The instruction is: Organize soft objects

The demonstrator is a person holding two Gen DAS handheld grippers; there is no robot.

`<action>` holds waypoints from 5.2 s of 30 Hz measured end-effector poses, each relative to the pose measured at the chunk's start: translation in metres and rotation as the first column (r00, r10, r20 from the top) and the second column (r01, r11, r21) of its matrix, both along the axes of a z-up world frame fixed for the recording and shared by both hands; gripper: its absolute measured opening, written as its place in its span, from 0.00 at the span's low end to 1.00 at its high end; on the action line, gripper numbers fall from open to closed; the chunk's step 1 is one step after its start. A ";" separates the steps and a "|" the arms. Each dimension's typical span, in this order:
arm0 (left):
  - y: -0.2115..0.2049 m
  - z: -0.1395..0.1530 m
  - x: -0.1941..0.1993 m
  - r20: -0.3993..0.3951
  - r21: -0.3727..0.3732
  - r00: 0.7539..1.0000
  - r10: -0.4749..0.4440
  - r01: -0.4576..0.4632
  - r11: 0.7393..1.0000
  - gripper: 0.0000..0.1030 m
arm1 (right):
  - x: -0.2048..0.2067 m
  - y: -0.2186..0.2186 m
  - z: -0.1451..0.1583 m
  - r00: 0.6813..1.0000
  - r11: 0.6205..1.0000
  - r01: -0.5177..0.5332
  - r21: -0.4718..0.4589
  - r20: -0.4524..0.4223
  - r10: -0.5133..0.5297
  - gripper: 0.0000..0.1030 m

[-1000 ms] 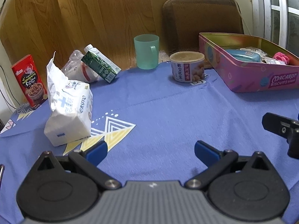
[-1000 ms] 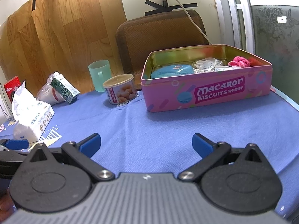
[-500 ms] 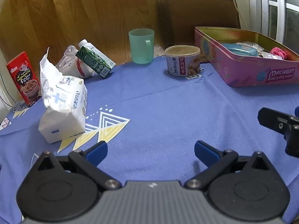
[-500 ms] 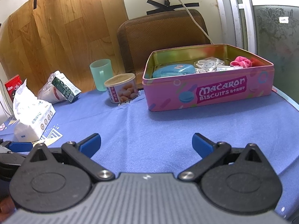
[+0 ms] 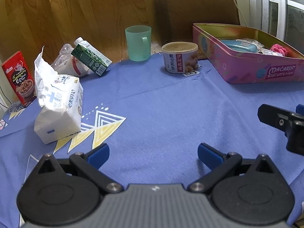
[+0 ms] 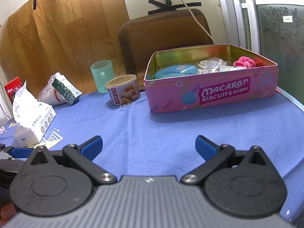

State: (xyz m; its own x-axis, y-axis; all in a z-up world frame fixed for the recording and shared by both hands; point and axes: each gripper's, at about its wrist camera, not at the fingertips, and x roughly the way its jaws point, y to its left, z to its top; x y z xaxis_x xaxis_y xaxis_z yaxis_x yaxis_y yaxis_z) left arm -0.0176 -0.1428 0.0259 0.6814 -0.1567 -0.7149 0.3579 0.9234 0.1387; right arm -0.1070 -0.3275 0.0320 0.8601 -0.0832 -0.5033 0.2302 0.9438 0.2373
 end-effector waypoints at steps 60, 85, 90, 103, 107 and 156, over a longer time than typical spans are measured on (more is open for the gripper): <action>-0.003 -0.001 -0.003 -0.027 0.004 0.998 -0.050 0.050 0.999 1.00 | -0.001 -0.001 -0.001 1.000 1.000 0.000 0.009 -0.001 0.000 1.00; -0.002 -0.002 -0.001 -0.041 -0.004 0.998 -0.053 0.053 0.999 1.00 | -0.002 -0.001 -0.002 1.000 1.000 0.000 0.008 -0.003 0.000 1.00; -0.001 -0.002 0.000 -0.044 -0.005 0.998 -0.053 0.053 0.999 1.00 | -0.002 0.000 -0.002 1.000 1.000 0.001 0.008 -0.003 -0.001 1.00; -0.002 -0.002 0.000 -0.041 -0.003 0.997 -0.058 0.058 0.998 1.00 | 0.000 0.000 -0.002 1.000 1.000 -0.002 0.005 -0.003 0.002 1.00; -0.002 -0.002 0.001 -0.042 -0.003 0.997 -0.059 0.059 0.998 1.00 | 0.000 0.000 -0.002 1.000 1.000 -0.002 0.006 -0.003 0.002 1.00; 0.001 -0.003 0.002 -0.050 -0.010 0.997 -0.065 0.065 0.998 1.00 | 0.000 -0.003 -0.002 1.000 1.000 -0.009 0.012 -0.002 0.009 1.00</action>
